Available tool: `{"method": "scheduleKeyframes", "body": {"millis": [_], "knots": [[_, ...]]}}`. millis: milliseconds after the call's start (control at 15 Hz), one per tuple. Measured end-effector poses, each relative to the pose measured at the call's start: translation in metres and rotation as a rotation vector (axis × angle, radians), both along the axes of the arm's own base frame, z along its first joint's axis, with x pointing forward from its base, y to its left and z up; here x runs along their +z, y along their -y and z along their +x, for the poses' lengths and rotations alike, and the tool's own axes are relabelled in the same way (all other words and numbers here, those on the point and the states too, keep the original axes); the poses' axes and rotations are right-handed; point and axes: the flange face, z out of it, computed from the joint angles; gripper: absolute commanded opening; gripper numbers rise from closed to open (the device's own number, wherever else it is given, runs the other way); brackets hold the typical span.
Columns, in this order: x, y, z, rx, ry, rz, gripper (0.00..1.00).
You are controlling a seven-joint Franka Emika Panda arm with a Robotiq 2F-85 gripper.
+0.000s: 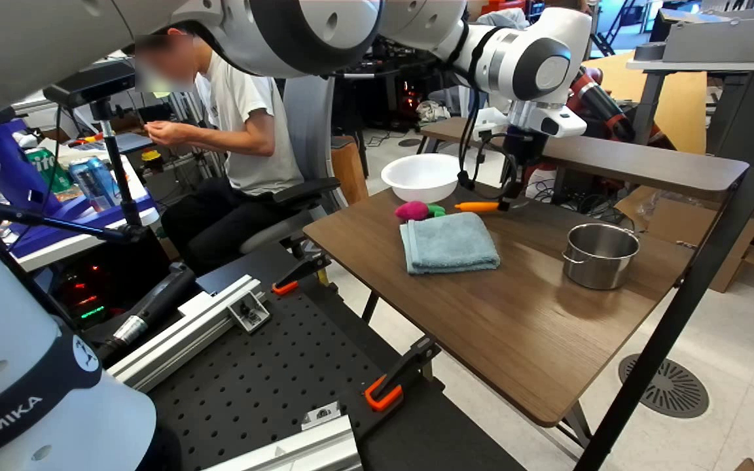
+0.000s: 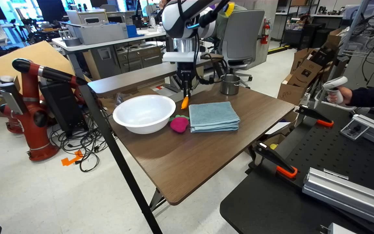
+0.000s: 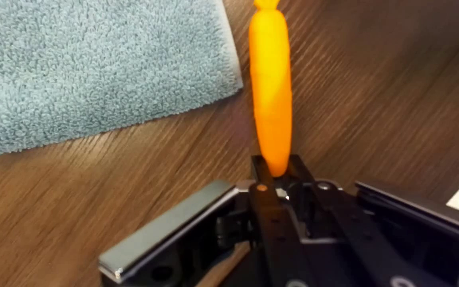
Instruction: Move the fork away from the bowl
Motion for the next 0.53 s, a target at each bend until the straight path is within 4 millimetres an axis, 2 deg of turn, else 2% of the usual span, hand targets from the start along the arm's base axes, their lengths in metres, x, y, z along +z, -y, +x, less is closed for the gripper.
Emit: {"method": "scheduleKeyframes", "body": {"millis": [533], "knots": [[-0.0002, -0.0047, -0.0010, 0.039, 0.016, 0.009, 0.04]]}}
